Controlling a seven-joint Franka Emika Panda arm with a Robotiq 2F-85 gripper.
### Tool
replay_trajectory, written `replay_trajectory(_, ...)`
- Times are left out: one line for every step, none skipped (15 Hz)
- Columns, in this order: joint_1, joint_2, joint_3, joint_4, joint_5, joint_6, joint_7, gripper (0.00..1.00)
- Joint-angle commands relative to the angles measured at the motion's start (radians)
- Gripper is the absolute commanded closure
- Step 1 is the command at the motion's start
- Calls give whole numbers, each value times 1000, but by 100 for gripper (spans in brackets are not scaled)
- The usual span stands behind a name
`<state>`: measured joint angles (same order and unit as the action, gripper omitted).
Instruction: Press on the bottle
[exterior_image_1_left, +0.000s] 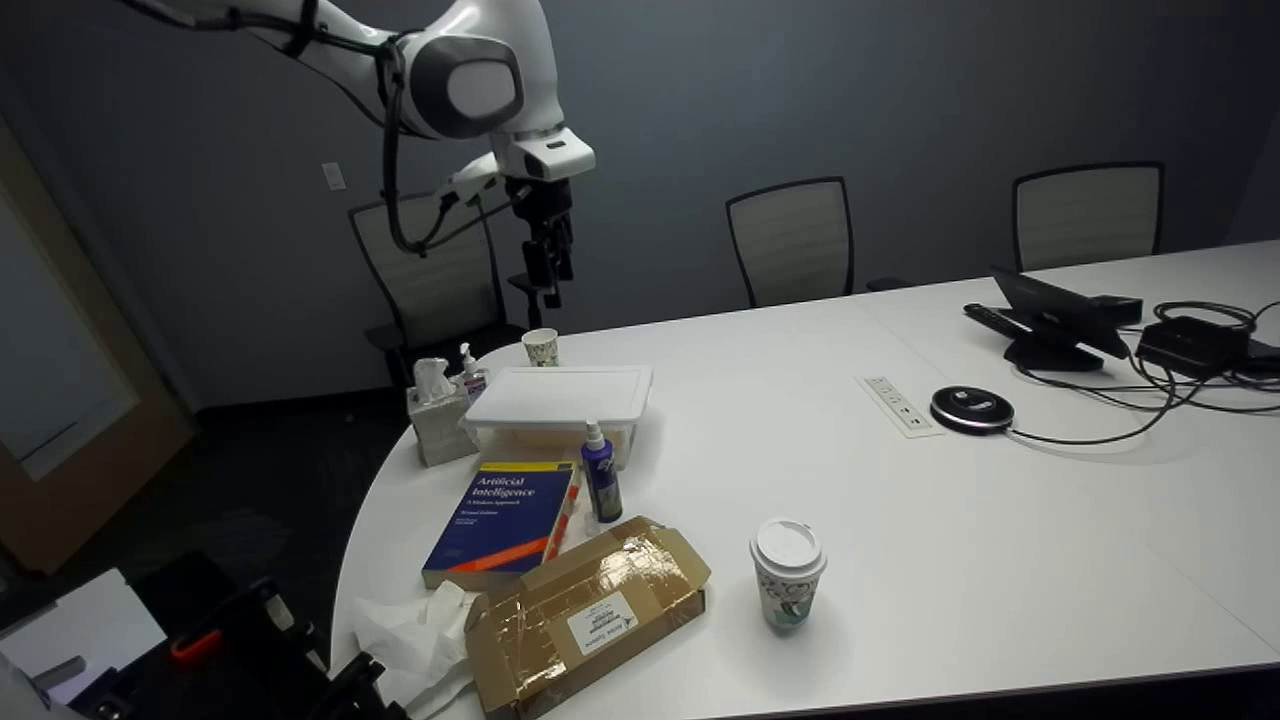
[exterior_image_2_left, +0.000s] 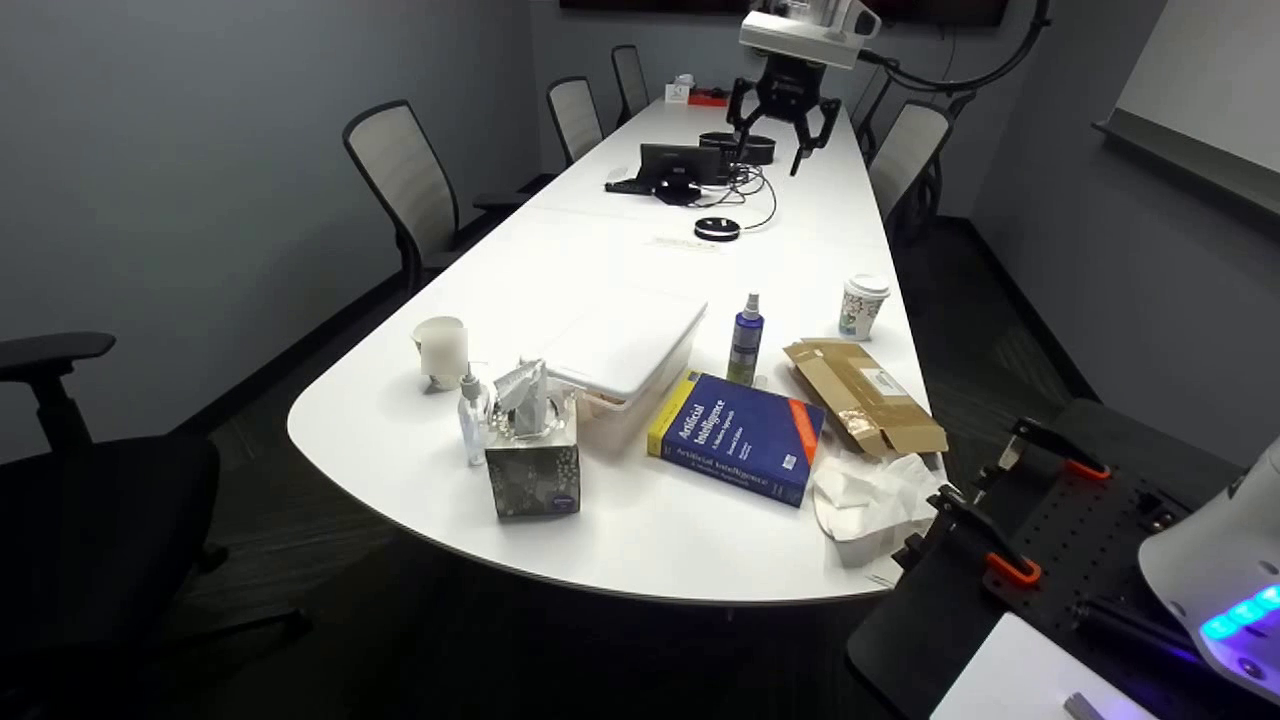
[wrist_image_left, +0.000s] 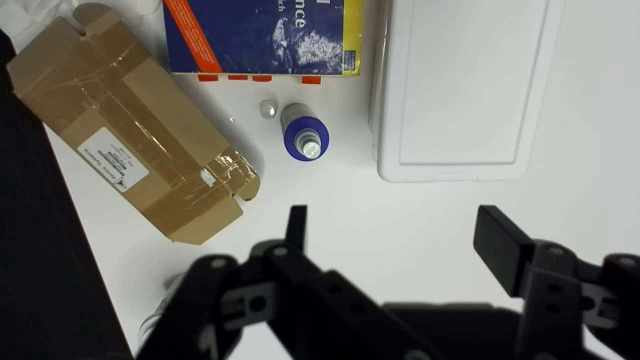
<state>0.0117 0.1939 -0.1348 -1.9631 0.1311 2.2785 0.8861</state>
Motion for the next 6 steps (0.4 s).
replay_trajectory(-2,-77,19,-45,-29,-42,43,0)
replay_trajectory(-4,-85,23,-48,-28,-47,45,0)
replay_trajectory(-7,-90,27,-50,-18,-53,38,0)
replay_trajectory(-8,-94,28,-54,-24,-53,40,0)
replay_trajectory(-9,-97,29,-57,-24,-52,40,0)
replay_trajectory(-9,-97,30,-59,-31,-53,43,0)
